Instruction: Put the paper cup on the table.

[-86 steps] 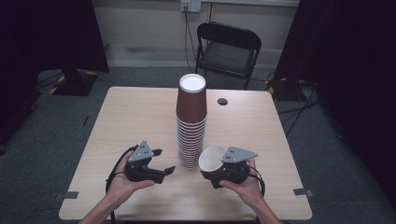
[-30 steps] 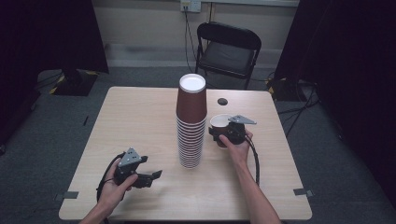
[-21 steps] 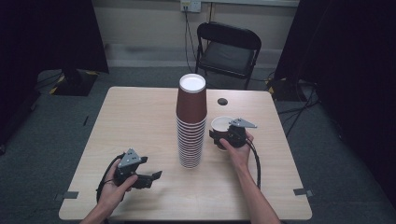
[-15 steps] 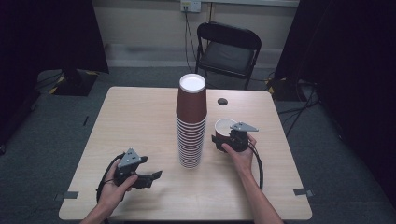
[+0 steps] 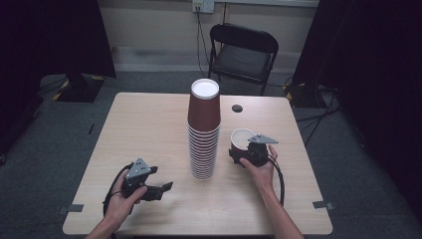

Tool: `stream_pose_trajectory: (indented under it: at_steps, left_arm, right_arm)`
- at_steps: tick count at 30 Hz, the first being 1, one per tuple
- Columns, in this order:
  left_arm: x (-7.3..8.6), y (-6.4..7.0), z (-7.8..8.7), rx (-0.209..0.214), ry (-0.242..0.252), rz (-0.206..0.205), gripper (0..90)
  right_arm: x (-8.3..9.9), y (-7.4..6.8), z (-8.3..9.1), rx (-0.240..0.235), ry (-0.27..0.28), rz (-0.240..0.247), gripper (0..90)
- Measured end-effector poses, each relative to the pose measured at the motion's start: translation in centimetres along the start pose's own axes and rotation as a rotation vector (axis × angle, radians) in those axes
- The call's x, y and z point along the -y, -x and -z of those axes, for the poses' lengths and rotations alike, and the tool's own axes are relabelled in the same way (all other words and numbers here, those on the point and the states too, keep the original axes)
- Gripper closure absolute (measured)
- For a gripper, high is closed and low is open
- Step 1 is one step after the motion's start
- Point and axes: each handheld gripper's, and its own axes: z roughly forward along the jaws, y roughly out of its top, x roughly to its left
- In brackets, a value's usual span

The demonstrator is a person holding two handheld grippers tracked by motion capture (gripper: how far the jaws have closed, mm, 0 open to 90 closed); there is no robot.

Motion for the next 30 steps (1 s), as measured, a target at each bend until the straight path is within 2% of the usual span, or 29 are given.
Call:
stream_pose_trajectory:
  at_steps: [11, 18, 22, 30]
  left_arm:
    - [0.0, 0.0, 0.0, -0.001, 0.001, 0.004, 17.3]
    - [0.0, -0.1, 0.0, -0.003, 0.001, -0.004, 17.3]
    - [0.0, -0.2, 0.1, -0.001, 0.004, 0.008, 17.3]
    - [0.0, -0.3, 0.1, -0.009, 0.005, 0.017, 17.3]
  right_arm:
    - [0.7, 0.0, 0.9, 0.024, -0.029, 0.017, 13.0]
    - [0.7, 0.4, 1.7, 0.040, -0.045, 0.011, 13.1]
    - [0.8, 0.6, 2.0, 0.053, -0.047, 0.004, 13.2]
    - [1.0, 0.6, 3.0, 0.034, -0.061, 0.009, 13.3]
